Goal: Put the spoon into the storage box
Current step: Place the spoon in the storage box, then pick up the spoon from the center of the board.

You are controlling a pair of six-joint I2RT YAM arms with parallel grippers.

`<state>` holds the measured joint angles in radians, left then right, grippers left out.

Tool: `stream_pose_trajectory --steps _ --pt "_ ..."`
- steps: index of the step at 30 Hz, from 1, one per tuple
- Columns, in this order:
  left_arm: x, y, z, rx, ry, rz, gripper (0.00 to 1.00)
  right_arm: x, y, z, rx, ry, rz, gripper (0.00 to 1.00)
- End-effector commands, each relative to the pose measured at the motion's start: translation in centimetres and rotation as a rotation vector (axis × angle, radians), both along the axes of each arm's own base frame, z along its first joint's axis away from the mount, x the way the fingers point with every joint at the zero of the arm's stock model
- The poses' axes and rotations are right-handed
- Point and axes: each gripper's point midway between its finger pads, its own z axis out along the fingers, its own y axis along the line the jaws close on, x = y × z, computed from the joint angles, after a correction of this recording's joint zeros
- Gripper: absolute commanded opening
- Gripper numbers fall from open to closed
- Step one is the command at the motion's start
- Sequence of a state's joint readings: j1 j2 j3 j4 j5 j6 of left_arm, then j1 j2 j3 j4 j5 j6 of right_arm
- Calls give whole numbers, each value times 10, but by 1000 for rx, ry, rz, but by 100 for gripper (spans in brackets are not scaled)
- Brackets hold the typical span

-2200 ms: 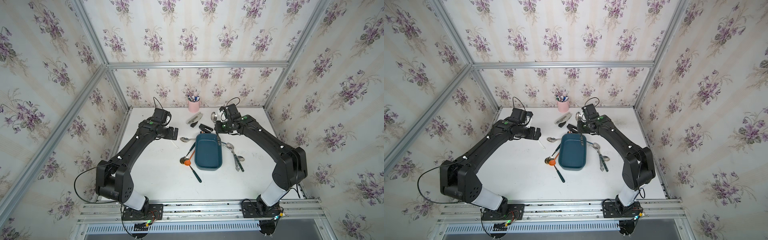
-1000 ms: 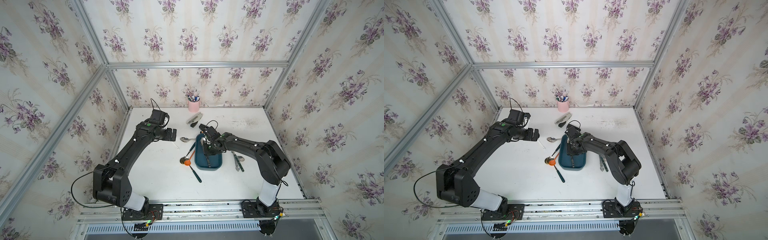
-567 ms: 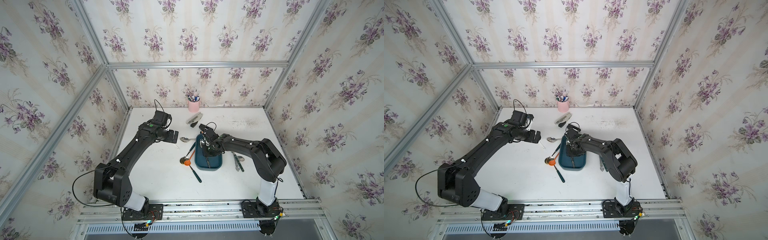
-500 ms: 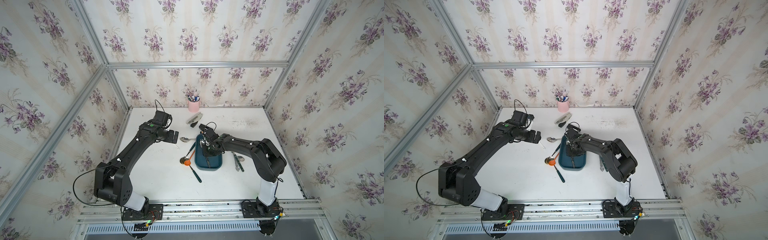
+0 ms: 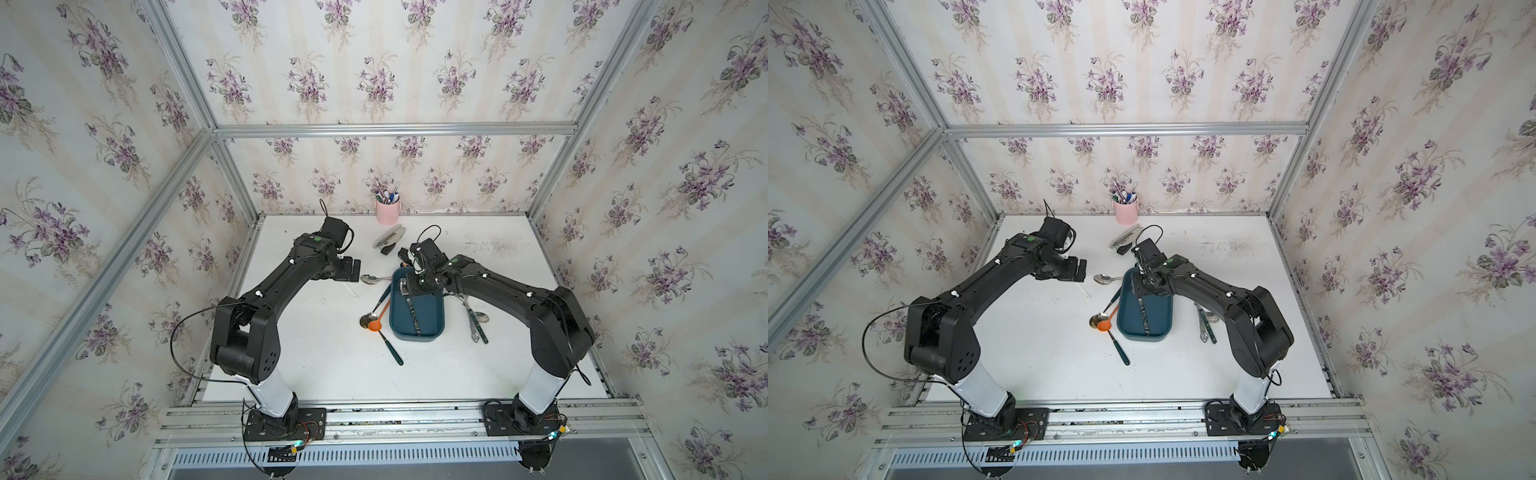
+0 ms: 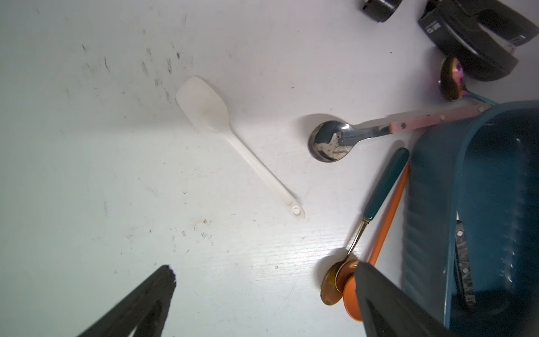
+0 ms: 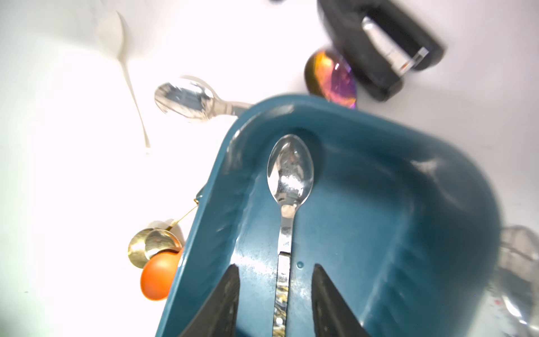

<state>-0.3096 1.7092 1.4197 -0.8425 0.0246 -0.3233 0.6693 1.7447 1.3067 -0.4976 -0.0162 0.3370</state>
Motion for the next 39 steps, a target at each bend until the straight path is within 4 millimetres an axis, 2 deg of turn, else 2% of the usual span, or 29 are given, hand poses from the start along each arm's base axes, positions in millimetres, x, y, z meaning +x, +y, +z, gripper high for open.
stream_pose_trajectory --steps 1,7,11,12,14,18,20,29,39 --pt "-4 8 -7 -8 43 140 100 3 -9 18 15 -51 34 43" --pt "8 12 -30 -116 79 324 98 7 -40 33 46 -112 -21 44" --pt "21 20 -44 -116 103 421 92 -2 -59 27 39 -113 -51 44" --pt "22 23 -47 -97 106 445 90 3 -75 25 25 -111 -93 44" --pt "29 26 -52 -94 101 495 87 -1 -91 20 -18 -111 -125 44" --pt "43 26 -56 -81 99 547 85 -9 -111 12 -64 -108 -158 44" --pt "47 30 -64 -44 125 581 82 -13 -119 10 -67 -107 -177 44" --pt "62 28 -98 9 160 616 68 -26 -135 1 -89 -112 -206 43" --pt "70 23 -112 16 144 603 56 -27 -132 -7 -90 -93 -175 43"
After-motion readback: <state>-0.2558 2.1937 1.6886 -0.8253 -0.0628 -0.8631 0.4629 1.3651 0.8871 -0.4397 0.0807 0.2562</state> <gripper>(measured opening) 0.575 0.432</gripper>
